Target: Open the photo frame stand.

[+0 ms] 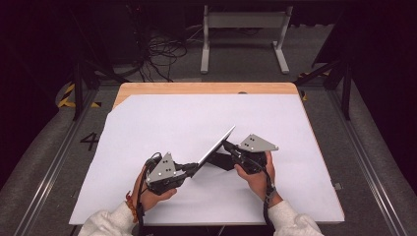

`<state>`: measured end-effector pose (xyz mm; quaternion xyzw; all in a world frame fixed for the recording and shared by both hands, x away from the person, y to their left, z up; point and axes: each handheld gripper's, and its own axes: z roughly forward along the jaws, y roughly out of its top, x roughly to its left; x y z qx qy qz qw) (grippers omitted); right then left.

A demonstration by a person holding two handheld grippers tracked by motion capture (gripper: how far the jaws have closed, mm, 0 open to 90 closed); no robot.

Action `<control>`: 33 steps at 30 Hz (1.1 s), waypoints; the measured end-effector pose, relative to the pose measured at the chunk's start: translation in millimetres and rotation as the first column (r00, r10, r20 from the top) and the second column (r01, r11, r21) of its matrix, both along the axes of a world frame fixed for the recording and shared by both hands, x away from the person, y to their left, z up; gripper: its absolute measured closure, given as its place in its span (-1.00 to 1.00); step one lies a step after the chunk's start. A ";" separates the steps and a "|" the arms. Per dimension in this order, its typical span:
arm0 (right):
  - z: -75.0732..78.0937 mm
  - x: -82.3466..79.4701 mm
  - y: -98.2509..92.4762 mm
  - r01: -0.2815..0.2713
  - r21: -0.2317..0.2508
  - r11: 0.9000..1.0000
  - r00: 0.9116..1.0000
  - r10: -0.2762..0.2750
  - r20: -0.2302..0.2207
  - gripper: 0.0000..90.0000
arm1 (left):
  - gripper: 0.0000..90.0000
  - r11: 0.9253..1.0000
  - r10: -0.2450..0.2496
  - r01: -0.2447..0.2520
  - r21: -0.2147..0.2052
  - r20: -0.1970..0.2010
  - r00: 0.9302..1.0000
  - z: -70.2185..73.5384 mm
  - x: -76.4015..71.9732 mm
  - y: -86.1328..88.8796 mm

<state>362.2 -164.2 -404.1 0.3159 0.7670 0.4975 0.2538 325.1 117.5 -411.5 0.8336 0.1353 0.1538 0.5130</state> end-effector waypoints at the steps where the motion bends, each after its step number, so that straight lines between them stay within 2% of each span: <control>1: 0.0 0.4 0.5 0.000 0.001 1.000 1.000 0.000 -0.003 1.00 | 0.82 1.000 -0.002 0.002 -0.001 -0.001 1.000 -0.1 -0.1 -0.8; 7: -0.4 6.2 2.0 -0.026 0.035 0.999 0.999 0.027 -0.025 1.00 | 0.78 1.000 -0.013 0.013 -0.002 -0.004 1.000 -0.6 0.2 -4.7; 16: 3.3 -2.6 4.4 -0.057 0.010 0.998 0.998 0.057 -0.003 1.00 | 0.77 1.000 -0.021 0.021 0.006 0.008 1.000 1.1 -1.7 -4.6; 23: 5.5 -4.8 0.7 -0.059 0.019 0.998 0.998 0.059 0.003 1.00 | 0.80 1.000 -0.030 0.030 -0.001 0.012 0.999 3.7 -3.5 -3.0; 33: 6.2 -4.8 5.7 -0.073 0.016 0.997 0.997 0.073 0.006 1.00 | 0.80 0.999 -0.050 0.050 0.005 0.019 0.999 5.2 -6.3 -11.8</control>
